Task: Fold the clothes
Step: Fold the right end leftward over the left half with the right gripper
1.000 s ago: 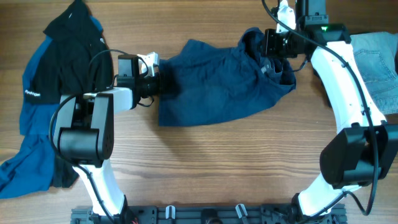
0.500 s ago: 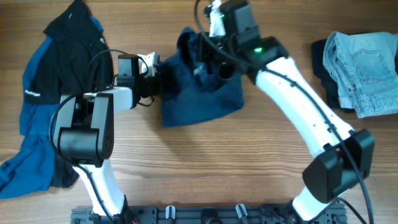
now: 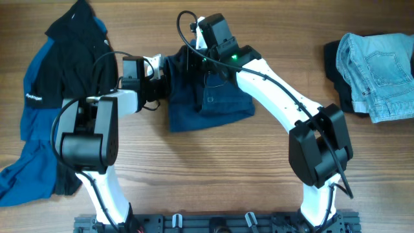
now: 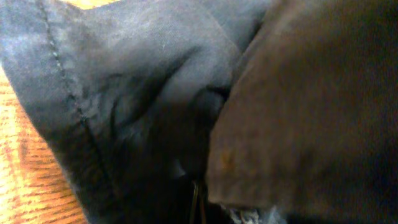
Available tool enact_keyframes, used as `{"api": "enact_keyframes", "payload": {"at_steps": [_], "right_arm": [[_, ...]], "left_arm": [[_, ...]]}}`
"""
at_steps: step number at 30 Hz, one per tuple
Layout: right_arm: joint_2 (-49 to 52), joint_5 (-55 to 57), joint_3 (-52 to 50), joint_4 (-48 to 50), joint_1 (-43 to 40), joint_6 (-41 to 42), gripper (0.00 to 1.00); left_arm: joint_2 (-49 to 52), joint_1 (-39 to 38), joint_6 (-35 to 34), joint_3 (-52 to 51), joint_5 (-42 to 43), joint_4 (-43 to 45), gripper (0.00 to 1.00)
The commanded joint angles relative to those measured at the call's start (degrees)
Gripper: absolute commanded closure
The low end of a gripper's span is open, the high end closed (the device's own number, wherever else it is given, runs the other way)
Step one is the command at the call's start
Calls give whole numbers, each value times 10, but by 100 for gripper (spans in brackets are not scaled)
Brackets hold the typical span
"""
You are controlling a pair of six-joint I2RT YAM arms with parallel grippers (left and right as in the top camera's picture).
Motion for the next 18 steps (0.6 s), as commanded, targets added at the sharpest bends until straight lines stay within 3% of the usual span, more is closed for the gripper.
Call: {"api": "enact_keyframes", "payload": {"at_steps": [1,7,12,18], "right_arm": [[-8,-78,8,14,2,-17,43],[-24,-104,8,14,1,-25,41],[-74,-33,8,-23,2,-95,36],[-60,115,7,-173,18,-179,25]], "left_arm": [[-11,37,0,-16,-18,-66,96],[-151,128,2,-16,-13,-176,95],[-262,164,2,-16,-14,-220,76],[-289,162,3,-16,-21,-231,60]]}}
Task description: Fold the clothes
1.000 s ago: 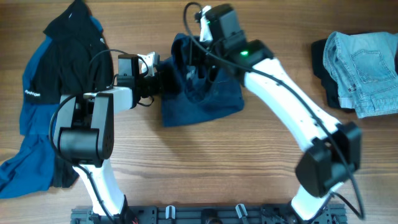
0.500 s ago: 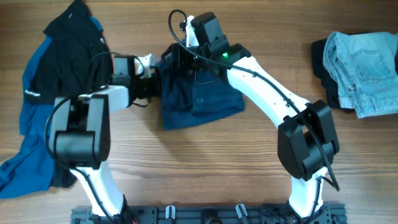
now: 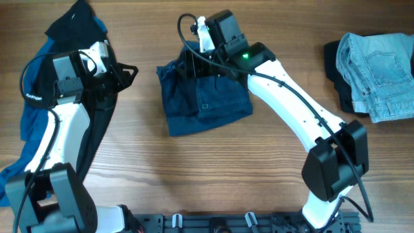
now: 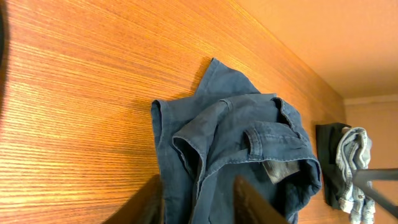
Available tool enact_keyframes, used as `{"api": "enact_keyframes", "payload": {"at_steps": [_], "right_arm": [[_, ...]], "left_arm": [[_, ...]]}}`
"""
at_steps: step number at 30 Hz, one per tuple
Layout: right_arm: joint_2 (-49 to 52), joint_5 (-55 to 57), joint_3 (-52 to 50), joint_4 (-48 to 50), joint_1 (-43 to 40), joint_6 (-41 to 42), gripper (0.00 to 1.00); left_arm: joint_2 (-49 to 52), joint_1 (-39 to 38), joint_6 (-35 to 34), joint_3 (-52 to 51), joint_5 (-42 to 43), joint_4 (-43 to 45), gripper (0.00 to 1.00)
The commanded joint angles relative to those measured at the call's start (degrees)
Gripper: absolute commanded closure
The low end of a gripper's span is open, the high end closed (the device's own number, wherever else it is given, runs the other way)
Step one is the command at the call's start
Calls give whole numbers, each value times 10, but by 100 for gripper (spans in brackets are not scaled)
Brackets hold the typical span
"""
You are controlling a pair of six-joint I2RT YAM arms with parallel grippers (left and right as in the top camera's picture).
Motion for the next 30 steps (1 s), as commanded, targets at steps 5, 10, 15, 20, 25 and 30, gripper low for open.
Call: {"api": "enact_keyframes", "payload": {"at_steps": [5,10,15,20,25,30], "right_arm": [[46,178,1,-38,49,-84,13],[92,261,1,-13,62,-75,27],[97,321,3,3,62,-53,94],[90,256,3,8,85,-52,96],[93,240,3,49,132,-60,96],[112,238,3,57,135,-70,28]], "left_arm": [[-4,-1,4,-1,-26,-5,52],[-4,-1,4,-1,-26,-8,48],[-4,-1,4,-1,-26,-16,47],[-4,-1,4,-1,-30,-16,46],[-4,-1,4,-1,-43,-15,46],[-3,-1,4,-1,-43,-16,45]]}}
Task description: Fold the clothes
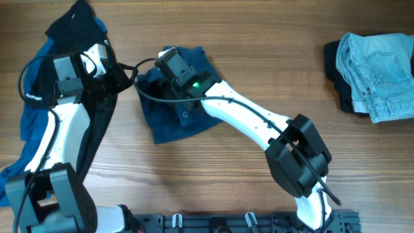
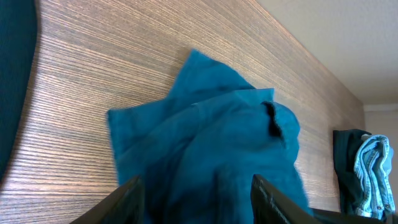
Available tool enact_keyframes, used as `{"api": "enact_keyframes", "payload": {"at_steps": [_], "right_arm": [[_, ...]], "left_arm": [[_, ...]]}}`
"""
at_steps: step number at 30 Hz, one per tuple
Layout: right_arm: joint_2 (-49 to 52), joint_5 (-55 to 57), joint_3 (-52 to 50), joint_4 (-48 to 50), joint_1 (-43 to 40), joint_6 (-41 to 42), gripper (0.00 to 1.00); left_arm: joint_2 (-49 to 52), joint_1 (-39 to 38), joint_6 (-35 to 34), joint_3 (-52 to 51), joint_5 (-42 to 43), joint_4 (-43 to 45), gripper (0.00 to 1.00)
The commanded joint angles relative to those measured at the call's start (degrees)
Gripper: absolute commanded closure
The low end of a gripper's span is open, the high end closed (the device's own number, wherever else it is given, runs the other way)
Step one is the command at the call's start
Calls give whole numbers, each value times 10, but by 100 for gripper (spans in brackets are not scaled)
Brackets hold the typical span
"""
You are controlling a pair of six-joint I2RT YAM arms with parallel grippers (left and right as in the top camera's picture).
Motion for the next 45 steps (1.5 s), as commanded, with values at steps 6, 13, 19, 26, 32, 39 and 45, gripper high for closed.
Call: {"api": "enact_keyframes", "payload": {"at_steps": [6,13,19,26,32,39,45], "right_arm": [[-26,-31,3,-24,-6,-38,0],[-123,-63,3,-6,-55,-17,2],[-20,-125,1,131,-80,50,24],[132,-117,1,298,-35,183,7],[179,2,1,358,22,210,0],[69,-40,2,300,-26,90,0],[-87,-137,2,108,-149,0,0]], "left_arm": [[-3,-1,3,0,-6,-1,45],[-10,-7,40,0,-6,9,55],[-121,19,63,2,-45,3,51],[-266,31,64,2,-136,-39,37],[-244,31,64,2,-139,-65,37],[-185,30,63,2,-137,-78,37],[-172,30,64,2,-136,-89,39]]}}
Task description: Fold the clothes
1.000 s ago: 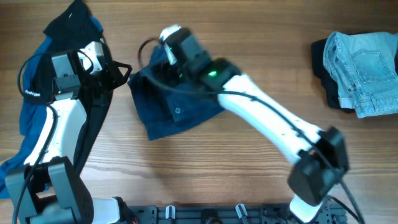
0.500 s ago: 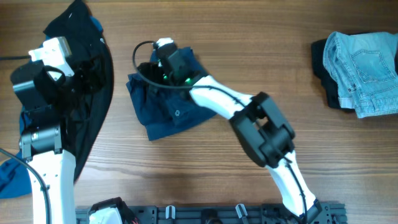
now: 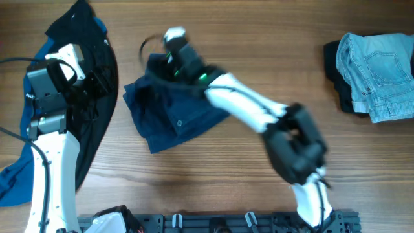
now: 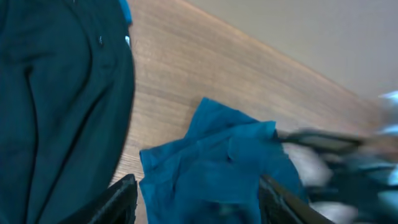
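A crumpled navy garment (image 3: 171,110) lies left of the table's middle; it is also in the left wrist view (image 4: 224,168). My right arm is smeared by motion. Its gripper (image 3: 162,61) is at the garment's far edge, and its dark tip (image 4: 281,135) meets the cloth's corner; the blur hides whether its jaws are apart. My left gripper (image 3: 94,81) hangs open over the black and blue clothing (image 3: 61,110) at the far left, with nothing between its fingers (image 4: 124,200). The navy garment is ahead of it.
A stack of light blue jeans (image 3: 378,61) on a dark garment sits at the right edge. The black and blue clothing (image 4: 56,106) sprawls down the table's left side. Bare wood (image 3: 213,181) lies in front of the navy garment.
The navy garment has shifted a little left and toward the front, and turned. My right wrist now sits farther back and is blurred. My left arm has drawn back to the left, still open.
Both grippers were at the navy garment's left and far edges. Then my left arm was off to the left, open, with the right gripper still at the garment. The garment then lay farther left under the right gripper, and now lies farther left again.
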Available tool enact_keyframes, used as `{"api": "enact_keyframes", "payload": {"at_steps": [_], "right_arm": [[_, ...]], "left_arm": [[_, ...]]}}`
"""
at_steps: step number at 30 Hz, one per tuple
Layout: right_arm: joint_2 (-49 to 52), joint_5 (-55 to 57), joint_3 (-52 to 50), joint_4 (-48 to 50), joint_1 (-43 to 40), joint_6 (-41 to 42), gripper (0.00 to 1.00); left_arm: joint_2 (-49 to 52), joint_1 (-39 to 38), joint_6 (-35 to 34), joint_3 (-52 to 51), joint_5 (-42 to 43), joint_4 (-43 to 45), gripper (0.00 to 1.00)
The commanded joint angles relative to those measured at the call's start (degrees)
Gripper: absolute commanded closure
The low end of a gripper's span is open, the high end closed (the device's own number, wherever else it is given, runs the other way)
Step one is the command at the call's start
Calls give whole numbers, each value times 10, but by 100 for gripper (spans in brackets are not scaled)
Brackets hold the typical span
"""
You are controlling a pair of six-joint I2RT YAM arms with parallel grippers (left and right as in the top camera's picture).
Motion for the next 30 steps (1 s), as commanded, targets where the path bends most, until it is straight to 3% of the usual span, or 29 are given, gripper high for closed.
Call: {"api": "enact_keyframes", "payload": {"at_steps": [1,7,12,20,30], "right_arm": [[-104,-97,3,-80,-97,-80,0],[-85,-268,2,-221,-205,-176,0],[-33,-328,2,-294,-216,-286,0],[42,-433,2,-326,-216,-394,0],[153,-533,2,-294,-203,-407,0]], "left_arm": [[0,2,9,2,-5,3,39],[0,2,9,2,-5,-1,36],[1,2,9,2,-5,-24,34],[10,2,9,1,-5,-41,34],[10,2,9,1,-5,-41,34]]}}
